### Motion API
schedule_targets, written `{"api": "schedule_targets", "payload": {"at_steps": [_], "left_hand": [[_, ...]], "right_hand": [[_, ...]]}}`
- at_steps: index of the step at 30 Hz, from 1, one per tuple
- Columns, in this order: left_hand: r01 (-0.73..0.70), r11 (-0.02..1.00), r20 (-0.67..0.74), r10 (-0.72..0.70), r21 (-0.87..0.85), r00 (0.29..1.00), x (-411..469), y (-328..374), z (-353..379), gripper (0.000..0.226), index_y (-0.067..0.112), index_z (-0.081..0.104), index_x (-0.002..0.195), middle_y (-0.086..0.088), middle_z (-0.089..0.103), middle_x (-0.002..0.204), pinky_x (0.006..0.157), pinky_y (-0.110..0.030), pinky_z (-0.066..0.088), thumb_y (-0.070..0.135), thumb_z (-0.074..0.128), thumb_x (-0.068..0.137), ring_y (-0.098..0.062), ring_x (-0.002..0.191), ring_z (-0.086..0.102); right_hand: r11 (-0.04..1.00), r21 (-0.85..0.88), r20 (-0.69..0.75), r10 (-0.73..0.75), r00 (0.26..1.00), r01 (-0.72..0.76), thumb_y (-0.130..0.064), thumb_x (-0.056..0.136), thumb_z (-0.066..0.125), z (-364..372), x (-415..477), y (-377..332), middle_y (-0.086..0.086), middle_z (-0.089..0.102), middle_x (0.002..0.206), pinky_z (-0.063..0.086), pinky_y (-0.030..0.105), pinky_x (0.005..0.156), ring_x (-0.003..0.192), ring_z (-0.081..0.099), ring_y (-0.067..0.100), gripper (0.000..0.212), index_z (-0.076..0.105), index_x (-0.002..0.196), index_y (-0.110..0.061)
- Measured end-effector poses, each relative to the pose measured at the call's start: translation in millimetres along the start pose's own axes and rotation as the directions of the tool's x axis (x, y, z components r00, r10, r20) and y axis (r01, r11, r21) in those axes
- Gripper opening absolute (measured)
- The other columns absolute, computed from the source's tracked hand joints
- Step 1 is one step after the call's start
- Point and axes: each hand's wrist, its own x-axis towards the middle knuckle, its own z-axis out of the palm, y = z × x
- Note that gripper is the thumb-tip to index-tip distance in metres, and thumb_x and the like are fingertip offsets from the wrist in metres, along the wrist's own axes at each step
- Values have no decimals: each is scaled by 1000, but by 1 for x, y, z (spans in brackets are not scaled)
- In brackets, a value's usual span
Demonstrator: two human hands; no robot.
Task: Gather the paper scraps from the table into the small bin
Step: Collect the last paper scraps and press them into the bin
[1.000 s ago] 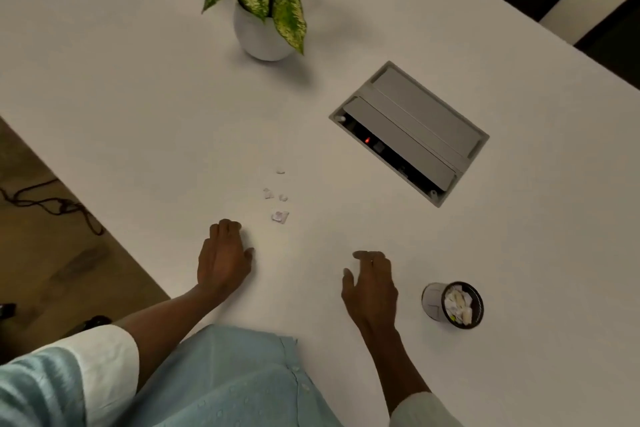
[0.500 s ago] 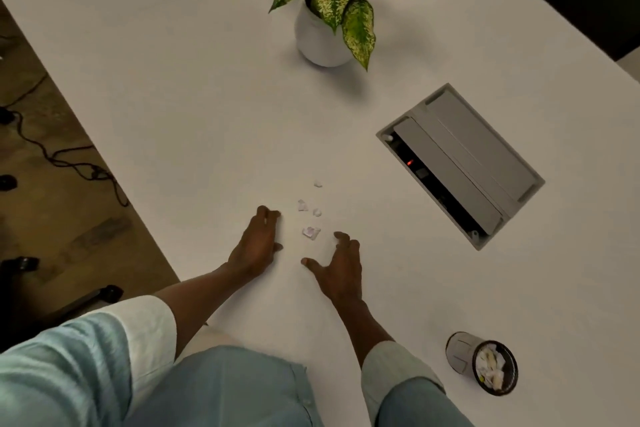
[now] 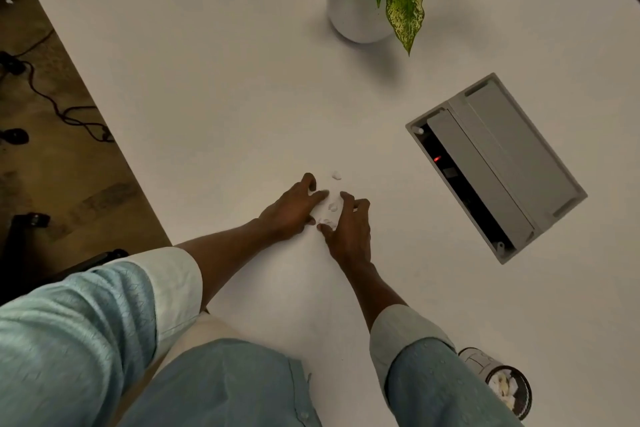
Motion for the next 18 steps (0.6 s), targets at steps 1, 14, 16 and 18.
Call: {"api": "schedule_targets", "payload": {"at_steps": [1,14,16,18], "left_hand": [[31,999,25,-30,-39,999,3,-1,1,24,32,46,132,-14,46,154,105,-55,54,43,45,110,-36,127,64],[-18,999,-148,22,26,989,-19,-3,12,12,5,61,102,-12,59,106,74,-47,50,-4,62,95,-29,91,53],[2,1000,-150,1,17,989,-21,-1,13,11,6,60,102,-11,59,105,73,-46,49,-3,60,96,-27,90,52],[15,1000,-161,-16,-8,987,-21,1,14,9,6,60,100,-11,59,104,73,-45,48,-3,58,97,-27,88,52]], "right_hand": [[1000,-22,3,-3,1000,3,-26,87,78,-2,5,0,7,36,136,56,40,88,118,56,27,78,33,150,-17],[875,-404,245,-179,953,268,-18,92,73,-25,61,-16,11,27,157,55,45,95,138,39,30,68,40,152,-20],[830,-457,234,-234,944,319,-14,96,67,-23,56,-17,11,37,148,58,42,86,127,46,30,50,49,142,-14],[810,-486,194,-266,944,328,-8,100,57,-20,48,-16,11,48,136,57,38,79,113,53,28,31,57,131,-9]]}}
